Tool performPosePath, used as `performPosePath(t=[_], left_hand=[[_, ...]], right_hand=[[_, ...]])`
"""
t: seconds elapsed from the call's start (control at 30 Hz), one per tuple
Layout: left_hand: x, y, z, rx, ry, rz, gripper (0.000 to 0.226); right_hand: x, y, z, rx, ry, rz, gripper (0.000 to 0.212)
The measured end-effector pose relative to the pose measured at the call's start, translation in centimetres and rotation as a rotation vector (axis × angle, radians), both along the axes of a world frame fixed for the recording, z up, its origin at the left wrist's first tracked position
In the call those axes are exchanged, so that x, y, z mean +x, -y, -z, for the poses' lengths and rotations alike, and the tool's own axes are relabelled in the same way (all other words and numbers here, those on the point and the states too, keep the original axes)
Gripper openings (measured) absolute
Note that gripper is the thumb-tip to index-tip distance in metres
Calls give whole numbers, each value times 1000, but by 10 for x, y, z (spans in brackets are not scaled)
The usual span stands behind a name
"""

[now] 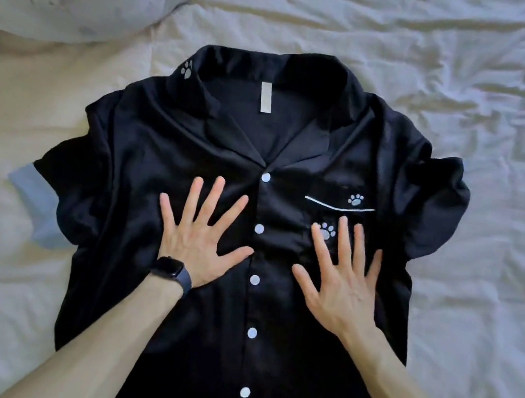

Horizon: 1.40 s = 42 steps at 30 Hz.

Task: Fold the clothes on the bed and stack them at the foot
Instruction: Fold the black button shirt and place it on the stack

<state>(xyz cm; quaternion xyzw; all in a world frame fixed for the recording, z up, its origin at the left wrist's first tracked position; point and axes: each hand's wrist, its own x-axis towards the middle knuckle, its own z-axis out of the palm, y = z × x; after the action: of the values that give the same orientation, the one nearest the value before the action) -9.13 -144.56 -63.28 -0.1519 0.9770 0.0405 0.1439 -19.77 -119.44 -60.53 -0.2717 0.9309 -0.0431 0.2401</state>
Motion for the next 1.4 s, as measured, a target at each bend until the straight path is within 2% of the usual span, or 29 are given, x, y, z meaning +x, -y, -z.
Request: performPosePath(t=[0.07, 0.17, 0.2, 0.27, 0.33, 0.37, 0.43, 0.47, 0.53, 0.6, 0.63, 0.67, 0.73, 0.87, 0.93, 1.03, 1.1, 1.2, 1.23, 1.3, 1.33, 1.4], left_hand=[[-2, -4, -6, 7, 2, -17, 86], [-14, -18, -24, 43, -95, -47, 79], [-21, -26, -31, 53, -137, -11, 78], [-43, -46, -39, 78, -191, 135, 77], [-67, -73, -42, 106, -175, 274, 76], [-78, -86, -40, 125, -129, 303, 77], [-93, -106, -29, 169, 33, 295, 82], [-96, -111, -22, 178, 115, 274, 87], [-96, -117, -11, 154, 221, 243, 95], [-98, -118, -10, 131, 263, 242, 98], [-102, -119, -13, 124, 287, 244, 99], [-105, -120, -20, 117, 315, 243, 99], [-118, -125, -38, 88, 317, 235, 92], [-188, -145, -71, 133, -12, 207, 58], [-242, -164, -78, 163, -52, 279, 60], [-313, -204, -79, 159, 31, 415, 66], [-344, -225, -74, 133, 147, 440, 63], [-376, -241, -69, 40, 336, 429, 45], [-383, -243, -69, 83, 376, 401, 37], [-397, -244, -71, 351, 419, 260, 20], [-401, -244, -74, 506, 415, 181, 13], [-409, -244, -79, 674, 370, 99, 2]], right_hand=[[-12, -16, -12, -191, -23, 142, 68], [-53, -36, -31, -503, -204, 811, 65], [-73, -42, -36, -556, -178, 1052, 69], [-110, -51, -42, -706, 95, 1368, 77], [-139, -59, -41, -784, 360, 1401, 84], [-150, -62, -41, -784, 471, 1359, 80], [-168, -69, -43, -765, 693, 1243, 50], [-174, -75, -45, -776, 727, 1240, 34], [-185, -98, -49, -919, 583, 1404, 15], [-191, -131, -53, -1059, 246, 1587, 23], [-192, -147, -54, -1052, 121, 1610, 26], [-188, -159, -55, -1017, 91, 1594, 26], [-174, -173, -53, -922, 233, 1552, 19], [-137, -174, -46, -745, 529, 1495, 8], [-123, -164, -47, -701, 580, 1523, 25], [-111, -144, -54, -679, 671, 1609, 49], [-110, -131, -55, -746, 831, 1649, 48], [-119, -121, -51, -991, 965, 1844, 35], [-123, -120, -48, -1049, 965, 1882, 32], [-126, -122, -42, -1128, 906, 1927, 24], [-125, -123, -39, -1174, 850, 1947, 18], [-120, -128, -32, -1179, 659, 1932, 17]])
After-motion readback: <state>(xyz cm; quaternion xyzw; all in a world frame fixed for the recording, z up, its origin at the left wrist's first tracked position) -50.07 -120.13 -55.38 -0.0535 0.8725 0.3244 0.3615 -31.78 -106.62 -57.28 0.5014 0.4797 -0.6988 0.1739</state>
